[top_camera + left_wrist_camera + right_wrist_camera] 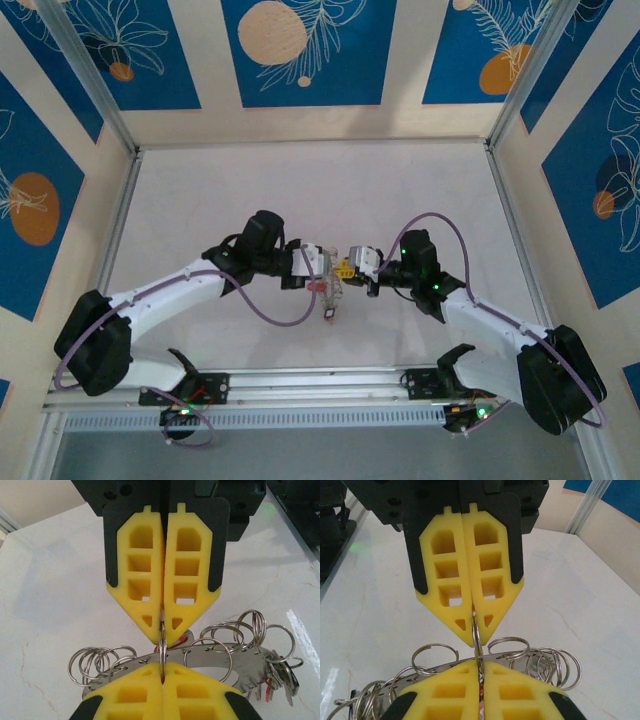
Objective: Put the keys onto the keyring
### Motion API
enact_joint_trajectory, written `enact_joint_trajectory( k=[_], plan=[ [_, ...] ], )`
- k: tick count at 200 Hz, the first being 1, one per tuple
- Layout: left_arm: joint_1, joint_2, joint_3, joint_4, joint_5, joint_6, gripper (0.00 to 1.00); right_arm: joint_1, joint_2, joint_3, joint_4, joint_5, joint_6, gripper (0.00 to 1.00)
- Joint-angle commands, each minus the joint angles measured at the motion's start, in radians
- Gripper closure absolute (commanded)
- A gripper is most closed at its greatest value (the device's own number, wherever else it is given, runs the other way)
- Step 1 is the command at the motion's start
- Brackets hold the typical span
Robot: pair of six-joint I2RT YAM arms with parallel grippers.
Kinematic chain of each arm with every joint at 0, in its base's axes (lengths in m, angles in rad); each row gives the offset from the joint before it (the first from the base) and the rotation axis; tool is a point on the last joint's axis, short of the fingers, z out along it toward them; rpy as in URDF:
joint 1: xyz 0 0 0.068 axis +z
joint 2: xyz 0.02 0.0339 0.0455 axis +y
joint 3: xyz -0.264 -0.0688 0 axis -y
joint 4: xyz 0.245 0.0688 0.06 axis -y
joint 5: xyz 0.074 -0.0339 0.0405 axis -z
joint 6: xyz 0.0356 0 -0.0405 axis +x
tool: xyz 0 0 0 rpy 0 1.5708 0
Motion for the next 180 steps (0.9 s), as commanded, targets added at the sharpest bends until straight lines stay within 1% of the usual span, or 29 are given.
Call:
enact_joint_trajectory(
  k=[1, 18, 37, 66, 90, 110, 125, 140, 157, 165, 180],
  plan=[
    [0.003, -0.030, -0.005, 0.055, 0.087, -0.002, 1.00, -0.003, -0.007, -0.001, -0.012, -0.011, 0.011, 0.95],
    [0.002, -0.042, -0.017, 0.075, 0.091, -0.009, 1.00, 0.005, -0.003, 0.010, -0.017, -0.017, 0.008, 0.93],
    [0.002, -0.056, -0.028, 0.084, 0.101, -0.010, 1.00, 0.014, -0.004, 0.014, -0.014, -0.021, 0.008, 0.87],
    [0.002, -0.061, -0.042, 0.089, 0.107, -0.010, 1.00, 0.026, -0.005, 0.017, -0.010, -0.029, 0.014, 0.86],
    [0.002, -0.054, -0.052, 0.108, 0.111, -0.019, 1.00, 0.036, -0.008, 0.018, -0.010, -0.032, 0.023, 0.89],
    [0.000, -0.045, -0.051, 0.105, 0.110, -0.015, 1.00, 0.039, -0.016, 0.017, -0.014, -0.030, 0.024, 0.94],
    [0.000, -0.039, -0.045, 0.088, 0.103, -0.009, 1.00, 0.039, -0.026, 0.014, -0.019, -0.031, 0.017, 1.00],
    [0.000, -0.032, -0.029, 0.050, 0.074, -0.005, 1.00, 0.039, -0.039, 0.011, -0.028, -0.020, 0.007, 1.00],
    [0.001, -0.014, 0.003, -0.019, 0.016, -0.008, 0.81, 0.040, -0.053, 0.017, -0.055, -0.007, -0.011, 1.00],
    [0.000, -0.001, 0.023, -0.056, 0.001, -0.007, 0.80, 0.042, -0.055, 0.024, -0.074, 0.002, -0.022, 1.00],
    [-0.003, 0.011, 0.050, -0.096, 0.007, -0.008, 0.79, 0.050, -0.054, 0.035, -0.106, 0.019, -0.044, 1.00]
  ],
)
